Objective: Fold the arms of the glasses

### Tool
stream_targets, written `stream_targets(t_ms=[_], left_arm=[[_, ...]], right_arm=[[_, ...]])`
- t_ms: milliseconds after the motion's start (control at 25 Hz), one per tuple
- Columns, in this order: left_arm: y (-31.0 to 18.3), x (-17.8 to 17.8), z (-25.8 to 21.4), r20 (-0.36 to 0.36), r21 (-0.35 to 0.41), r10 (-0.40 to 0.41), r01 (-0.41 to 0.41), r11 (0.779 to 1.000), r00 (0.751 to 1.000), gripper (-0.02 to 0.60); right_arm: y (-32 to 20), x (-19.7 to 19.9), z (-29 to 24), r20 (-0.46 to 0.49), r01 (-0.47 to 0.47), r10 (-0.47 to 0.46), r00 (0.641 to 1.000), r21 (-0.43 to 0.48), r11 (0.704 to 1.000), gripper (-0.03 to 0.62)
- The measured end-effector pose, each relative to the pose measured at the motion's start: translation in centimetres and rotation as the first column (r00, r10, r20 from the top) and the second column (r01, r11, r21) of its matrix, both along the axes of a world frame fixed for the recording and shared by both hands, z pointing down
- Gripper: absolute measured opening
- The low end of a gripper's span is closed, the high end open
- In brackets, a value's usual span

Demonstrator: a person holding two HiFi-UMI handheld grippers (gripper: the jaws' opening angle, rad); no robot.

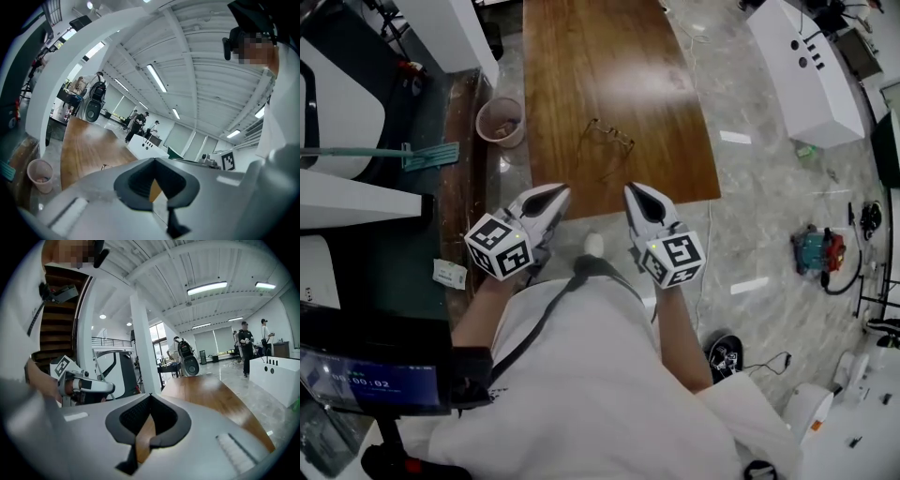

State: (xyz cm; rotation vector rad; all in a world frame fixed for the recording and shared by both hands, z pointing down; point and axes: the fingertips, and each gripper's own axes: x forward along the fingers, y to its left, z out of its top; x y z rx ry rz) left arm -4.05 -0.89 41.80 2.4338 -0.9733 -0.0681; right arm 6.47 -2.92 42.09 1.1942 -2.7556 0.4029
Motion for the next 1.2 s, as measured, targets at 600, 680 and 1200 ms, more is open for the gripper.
stream_targets(t_ms=[600,680,1200], left_arm=[[-8.2,1.7,2.4,0.041,-0.046,-0.125,0.127,0.991,0.991,0.003],[-8.8,1.3,2.7,0.038,-0.054,-0.125,0.126,0.990,0.991,0.003],[-12.7,-1.8,4.8,0.043,-0.070,-0.008,0.011,0.998,0.999,0.003]], right_arm=[[-10.2,2.0,4.5,-0.080,0.133,-0.136,0.987,-0.050,0.990,0.009],[-11.0,1.5,4.9,-0.084,0.131,-0.135,0.987,-0.059,0.990,0.009],[-15.9,-2.4,7.9,-0.192,0.066,-0.078,0.978,-0.068,0.995,0.009]])
